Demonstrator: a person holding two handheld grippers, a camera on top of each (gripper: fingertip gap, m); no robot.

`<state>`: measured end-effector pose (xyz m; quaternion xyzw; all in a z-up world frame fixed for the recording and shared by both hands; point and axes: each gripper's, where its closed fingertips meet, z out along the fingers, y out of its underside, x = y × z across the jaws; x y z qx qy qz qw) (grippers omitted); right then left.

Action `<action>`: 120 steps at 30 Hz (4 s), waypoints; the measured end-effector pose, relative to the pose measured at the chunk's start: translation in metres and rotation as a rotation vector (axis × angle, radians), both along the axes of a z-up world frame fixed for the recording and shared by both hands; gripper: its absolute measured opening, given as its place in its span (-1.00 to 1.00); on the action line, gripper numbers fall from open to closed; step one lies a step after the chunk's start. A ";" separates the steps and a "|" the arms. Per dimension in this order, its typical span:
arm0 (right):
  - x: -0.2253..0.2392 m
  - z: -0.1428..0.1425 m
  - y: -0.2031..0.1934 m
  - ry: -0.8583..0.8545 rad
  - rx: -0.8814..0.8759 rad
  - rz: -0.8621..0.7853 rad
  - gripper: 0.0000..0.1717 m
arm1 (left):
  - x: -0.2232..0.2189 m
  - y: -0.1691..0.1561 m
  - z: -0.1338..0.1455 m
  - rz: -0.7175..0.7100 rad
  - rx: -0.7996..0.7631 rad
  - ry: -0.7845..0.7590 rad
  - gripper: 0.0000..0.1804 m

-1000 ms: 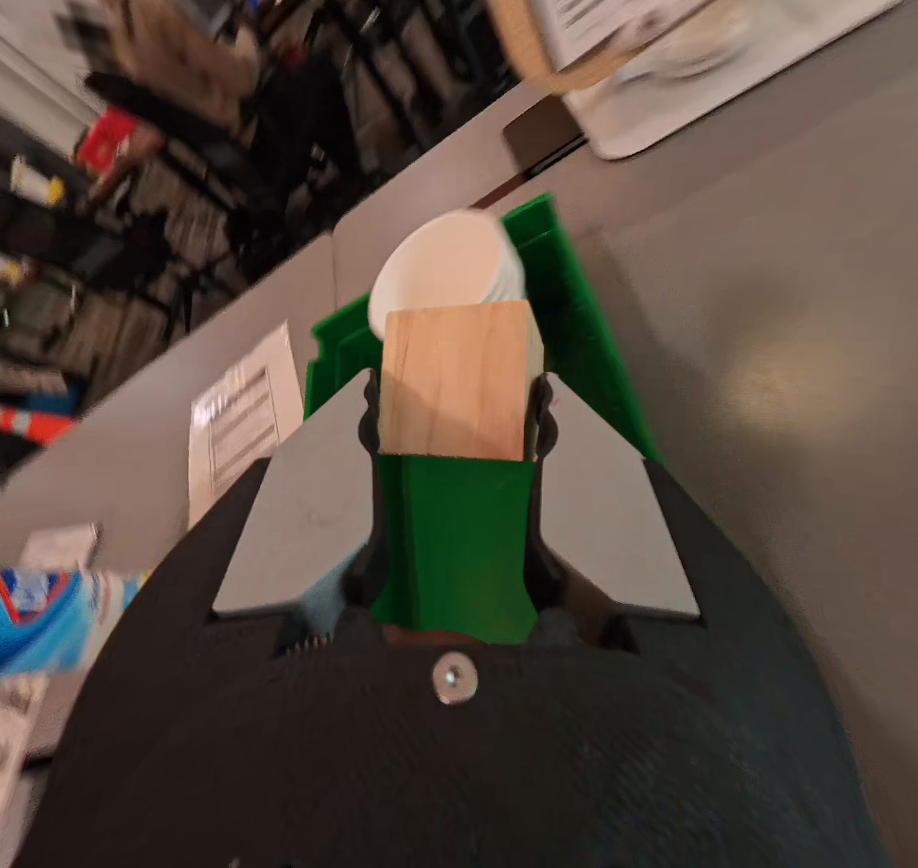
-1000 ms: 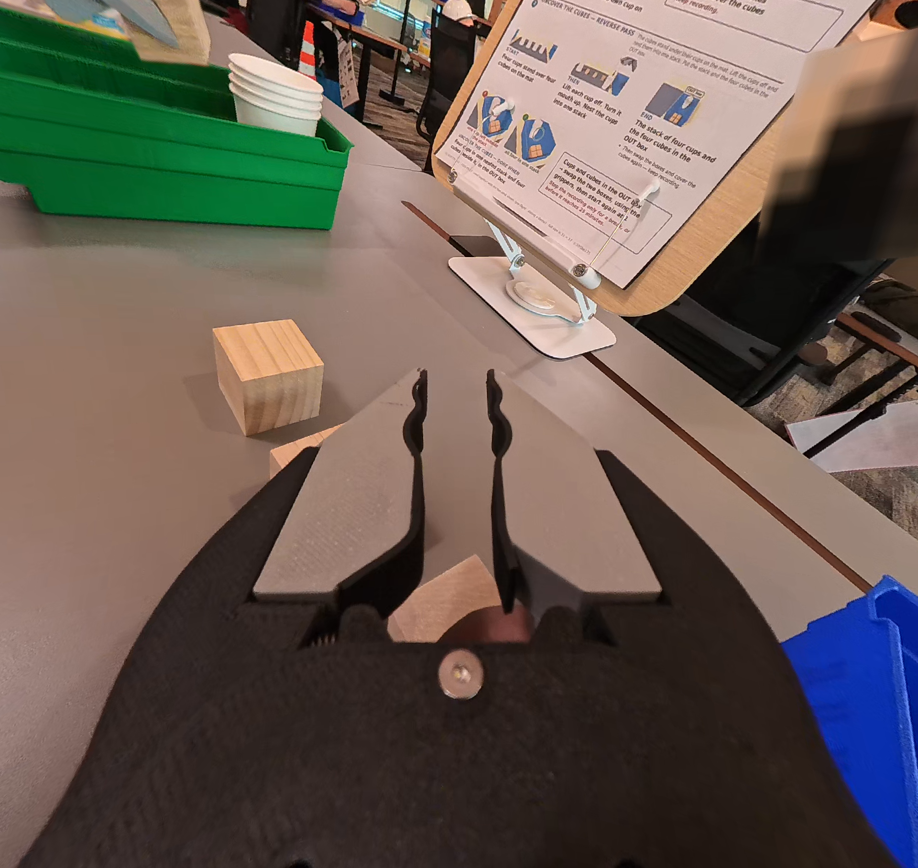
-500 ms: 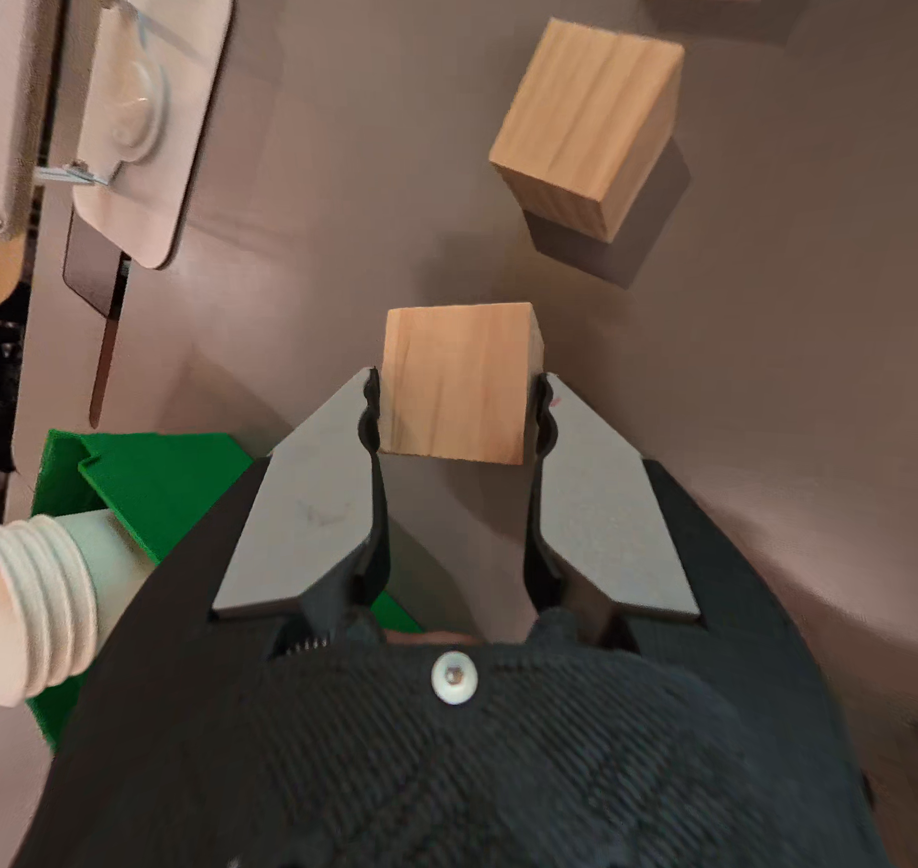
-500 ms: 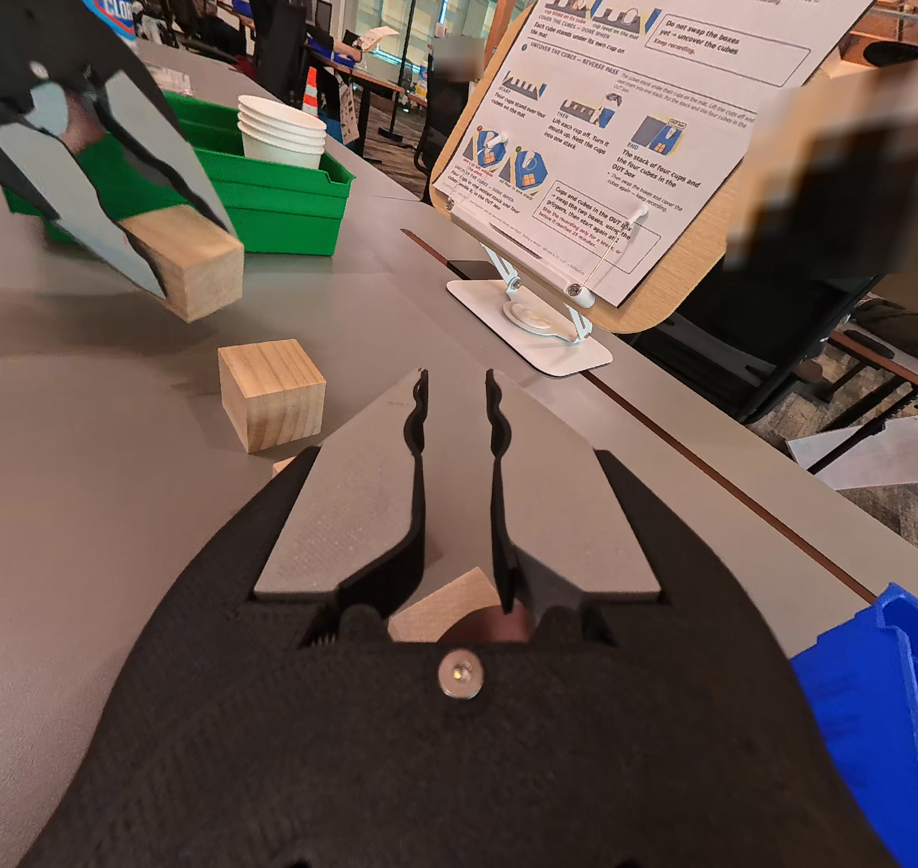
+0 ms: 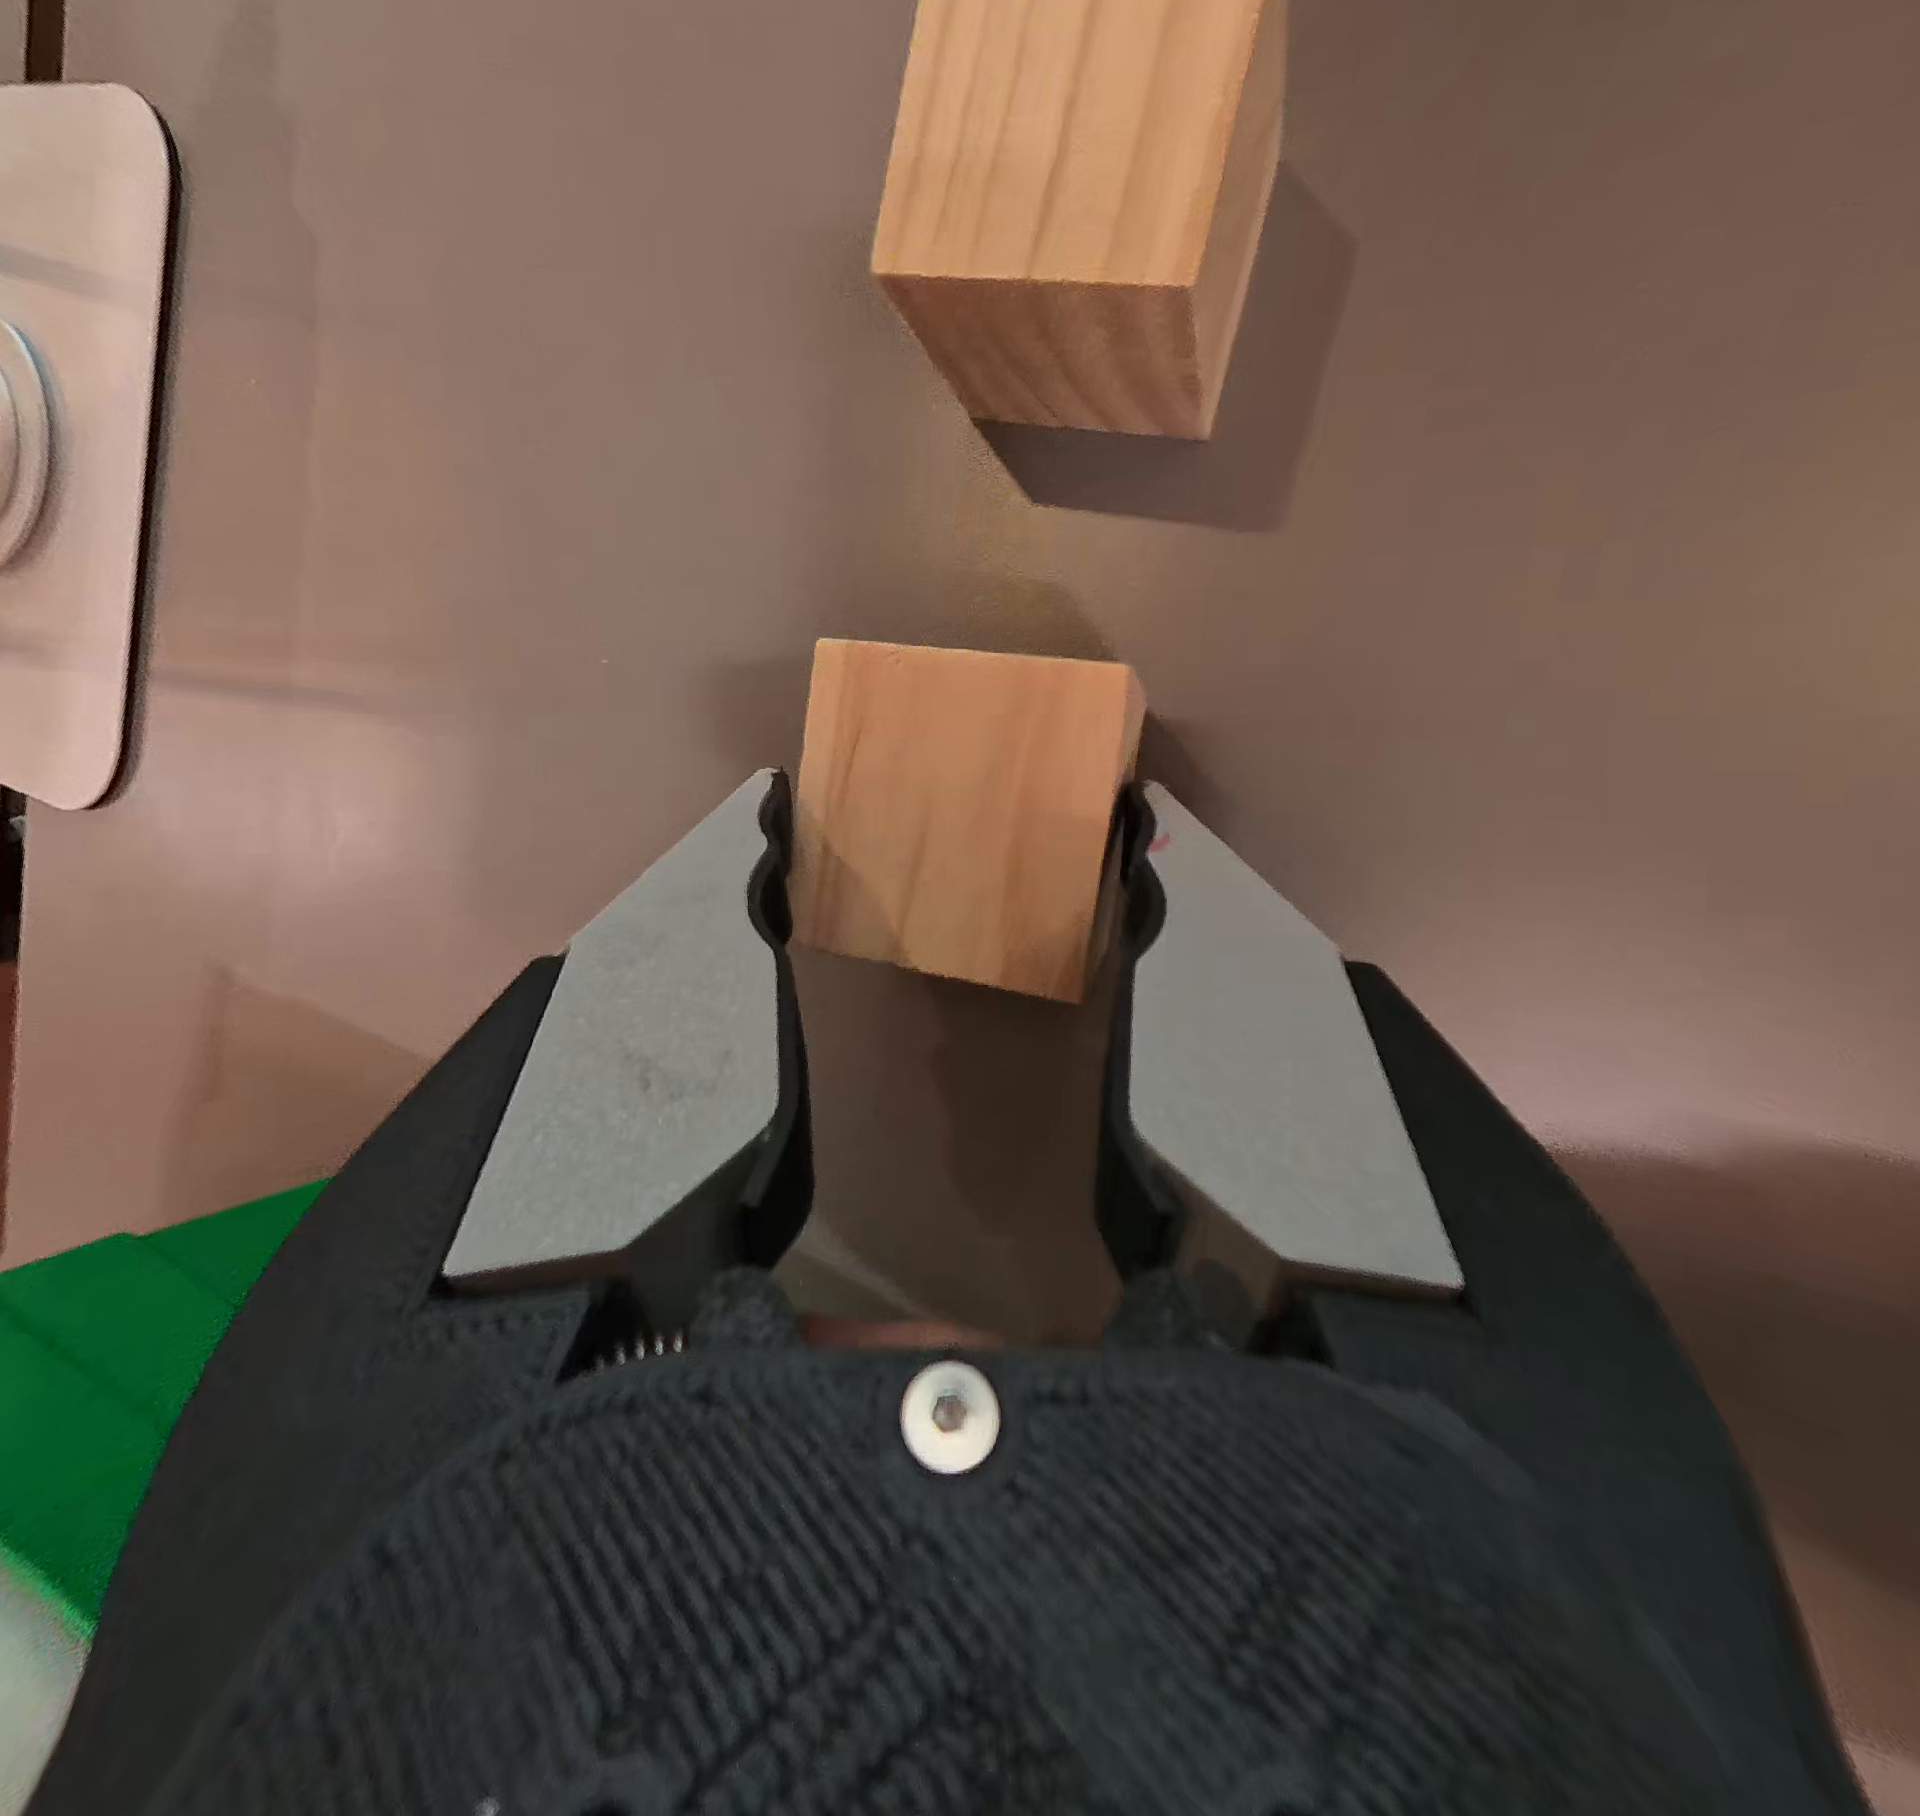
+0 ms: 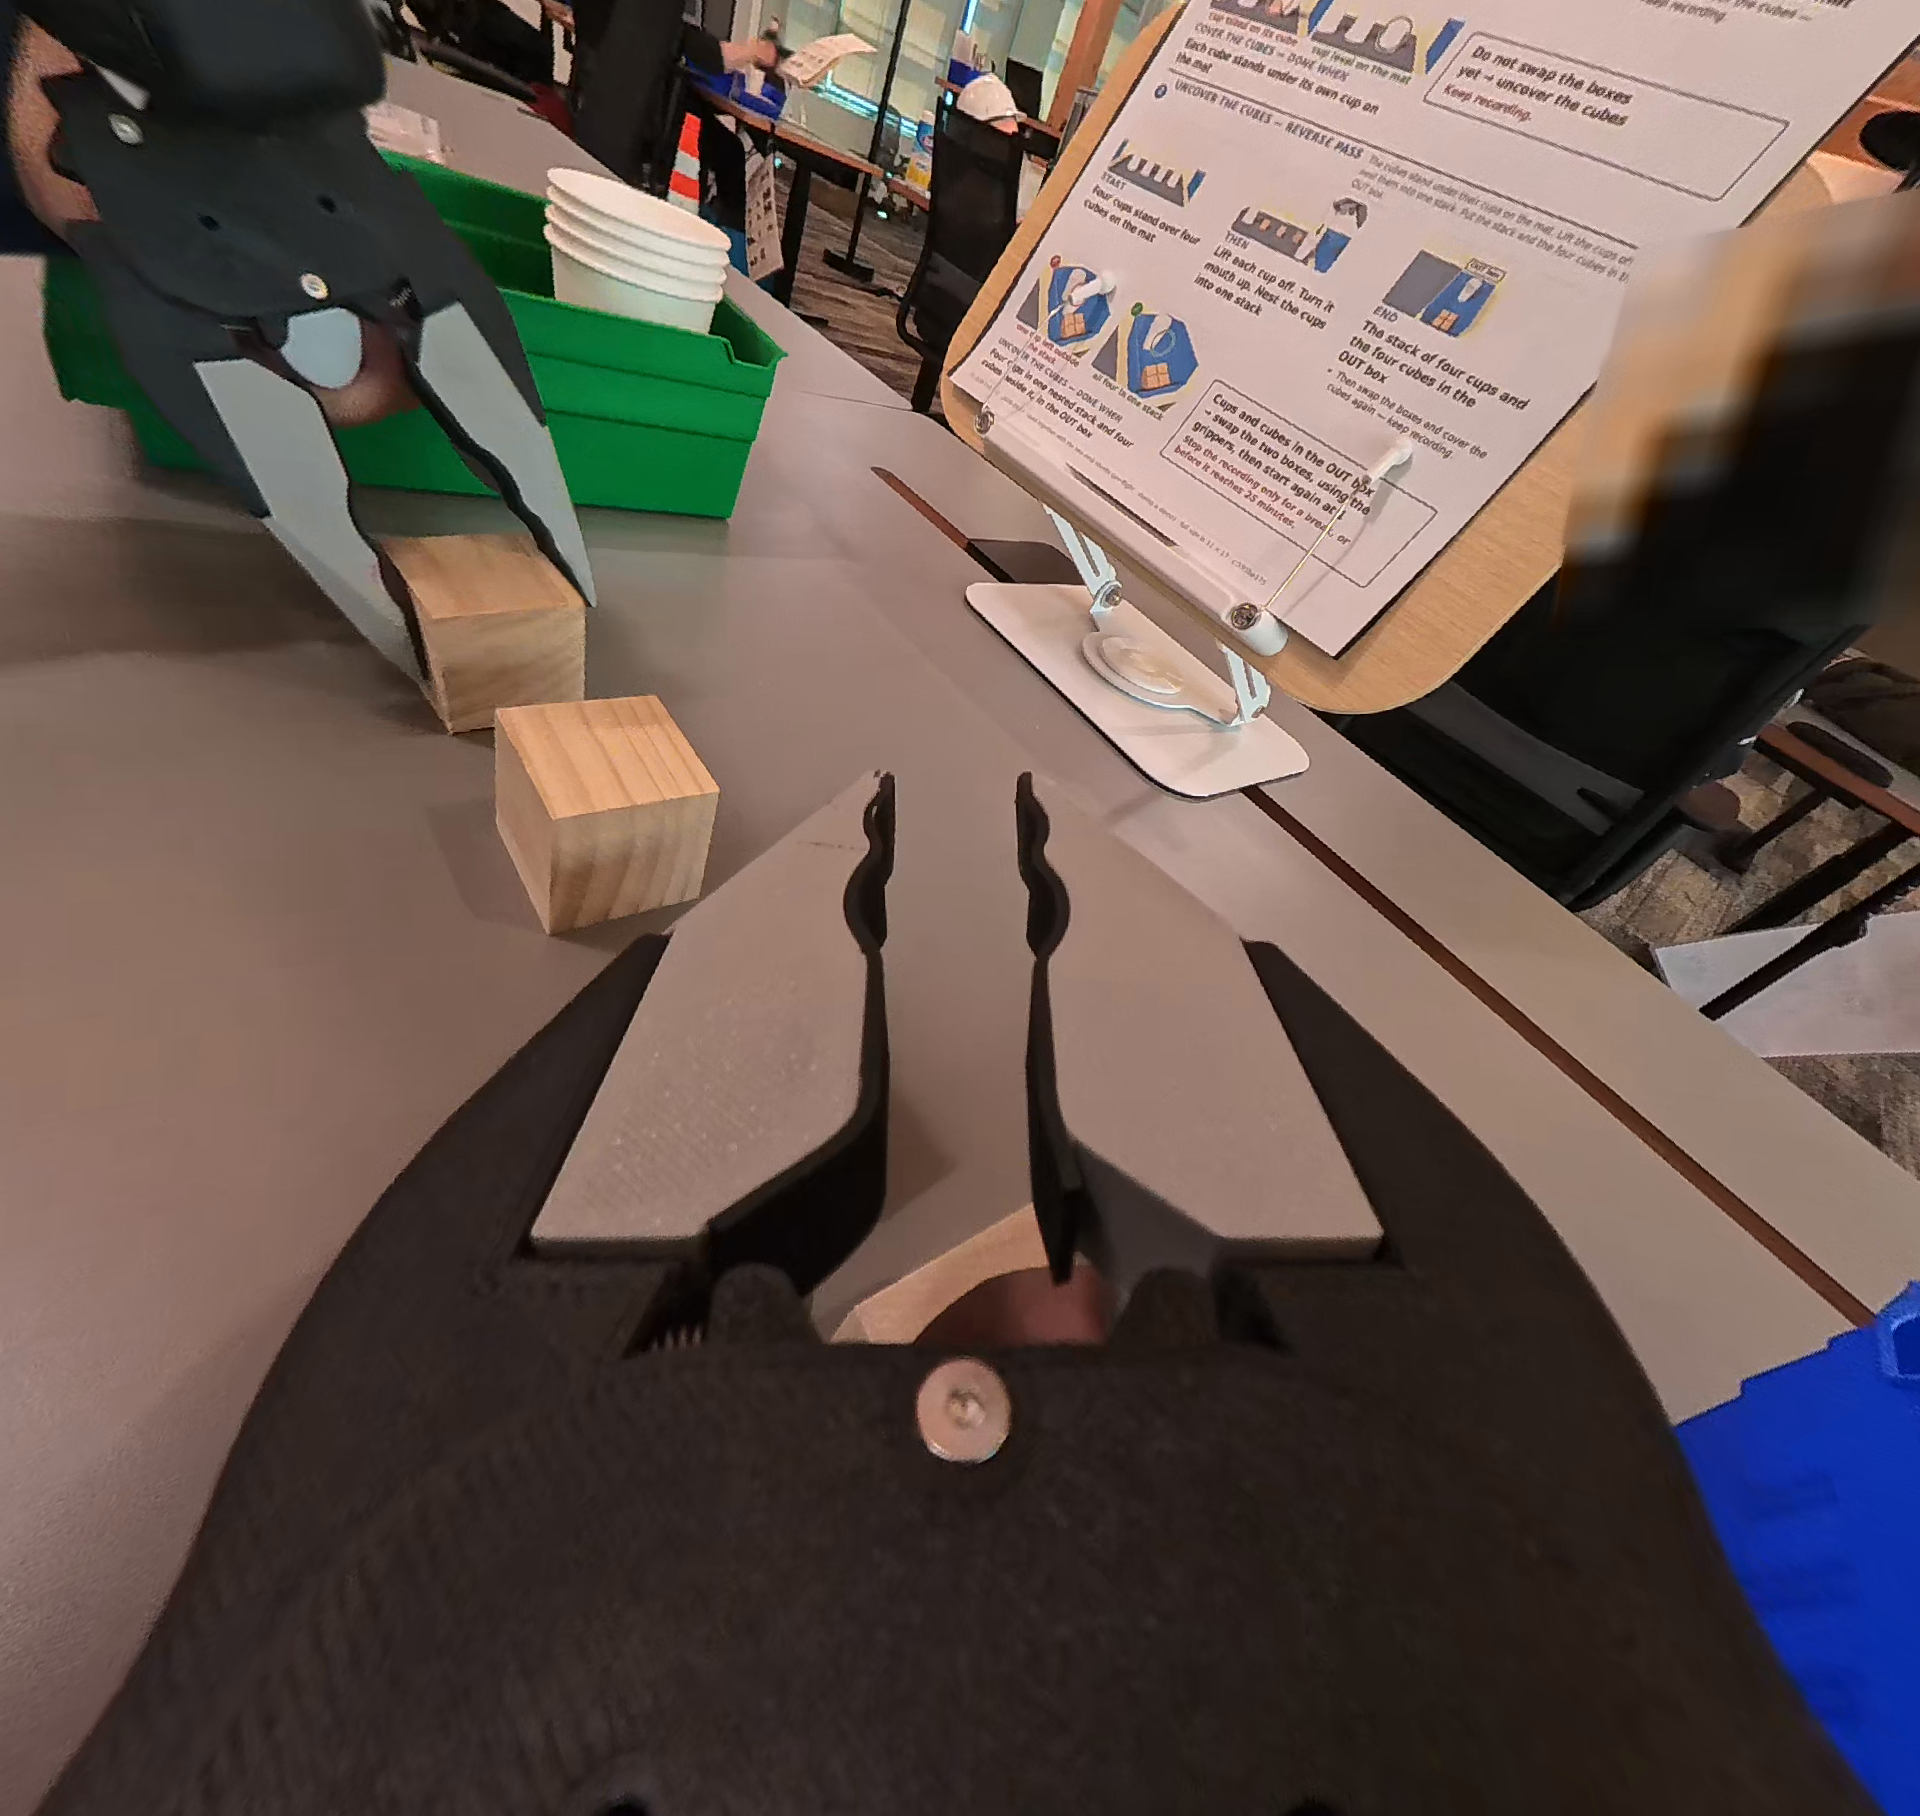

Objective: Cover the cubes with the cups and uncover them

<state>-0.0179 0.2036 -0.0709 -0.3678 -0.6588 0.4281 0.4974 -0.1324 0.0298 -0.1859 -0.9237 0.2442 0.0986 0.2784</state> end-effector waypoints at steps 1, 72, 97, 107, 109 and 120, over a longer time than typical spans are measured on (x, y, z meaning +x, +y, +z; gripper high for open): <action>0.000 0.000 0.000 0.000 -0.004 0.003 -0.77 | -0.002 -0.001 0.000 0.000 0.002 -0.009 -0.30; 0.000 -0.014 -0.015 -0.074 0.042 0.035 -0.77 | -0.195 -0.080 0.125 1.026 0.511 -0.317 -0.98; 0.000 -0.014 -0.019 -0.078 0.053 0.046 -0.75 | -0.180 -0.085 0.137 1.084 0.716 -0.832 -0.96; -0.003 -0.022 -0.020 -0.101 0.058 0.046 -0.73 | -0.169 -0.082 0.229 0.983 0.836 -0.278 -0.98; -0.003 -0.024 -0.022 -0.107 0.052 0.053 -0.72 | -0.151 -0.073 0.261 0.906 0.917 -0.268 -0.98; 0.019 -0.017 -0.108 -0.258 -0.391 0.492 -0.40 | 0.082 0.015 0.313 0.159 1.342 -0.475 -0.98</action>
